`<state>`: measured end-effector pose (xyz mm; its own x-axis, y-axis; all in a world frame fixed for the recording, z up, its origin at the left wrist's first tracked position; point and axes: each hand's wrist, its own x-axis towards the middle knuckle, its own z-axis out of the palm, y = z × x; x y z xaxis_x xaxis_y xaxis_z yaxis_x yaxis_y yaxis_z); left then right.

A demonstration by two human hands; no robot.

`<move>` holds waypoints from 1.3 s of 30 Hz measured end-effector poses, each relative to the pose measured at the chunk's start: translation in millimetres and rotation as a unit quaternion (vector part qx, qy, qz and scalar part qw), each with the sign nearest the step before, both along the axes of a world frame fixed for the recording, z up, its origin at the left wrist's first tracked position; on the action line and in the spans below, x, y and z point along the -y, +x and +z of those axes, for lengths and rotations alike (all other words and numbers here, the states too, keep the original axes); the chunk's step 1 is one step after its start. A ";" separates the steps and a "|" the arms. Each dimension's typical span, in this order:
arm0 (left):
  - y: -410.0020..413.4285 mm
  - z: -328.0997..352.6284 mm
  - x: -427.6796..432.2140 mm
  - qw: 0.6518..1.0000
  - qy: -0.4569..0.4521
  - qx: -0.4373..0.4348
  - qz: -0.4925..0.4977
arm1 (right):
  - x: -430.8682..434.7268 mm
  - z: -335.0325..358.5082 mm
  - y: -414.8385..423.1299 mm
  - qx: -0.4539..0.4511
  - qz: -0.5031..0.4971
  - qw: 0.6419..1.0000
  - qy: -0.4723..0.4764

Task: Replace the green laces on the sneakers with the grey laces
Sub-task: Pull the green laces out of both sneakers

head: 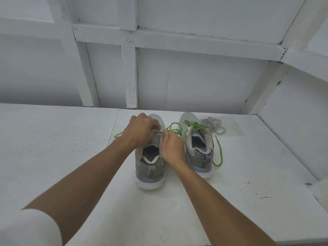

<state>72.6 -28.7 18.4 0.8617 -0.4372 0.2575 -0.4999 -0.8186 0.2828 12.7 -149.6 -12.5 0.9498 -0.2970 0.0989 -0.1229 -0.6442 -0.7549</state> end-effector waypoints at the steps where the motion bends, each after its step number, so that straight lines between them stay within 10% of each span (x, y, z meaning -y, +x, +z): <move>1: 1.2 0.5 -2.0 1.000 0.000 0.001 0.002 | -0.1 -0.8 0.5 -0.001 -0.001 1.000 -0.001; 31: -7.8 27.2 -109.2 0.974 -0.124 0.075 0.174 | 2.5 -4.8 4.2 -0.010 0.022 1.000 -0.001; 39: -37.7 -26.5 -77.9 0.954 0.168 -0.197 0.149 | 4.1 -2.9 4.8 -0.012 0.027 0.999 -0.011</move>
<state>34.9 49.2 -8.1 0.9617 -0.1581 -0.2240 -0.1394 -0.9855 0.0970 17.5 -153.7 -15.4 0.9666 -0.2428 0.0817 -0.1054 -0.6675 -0.7371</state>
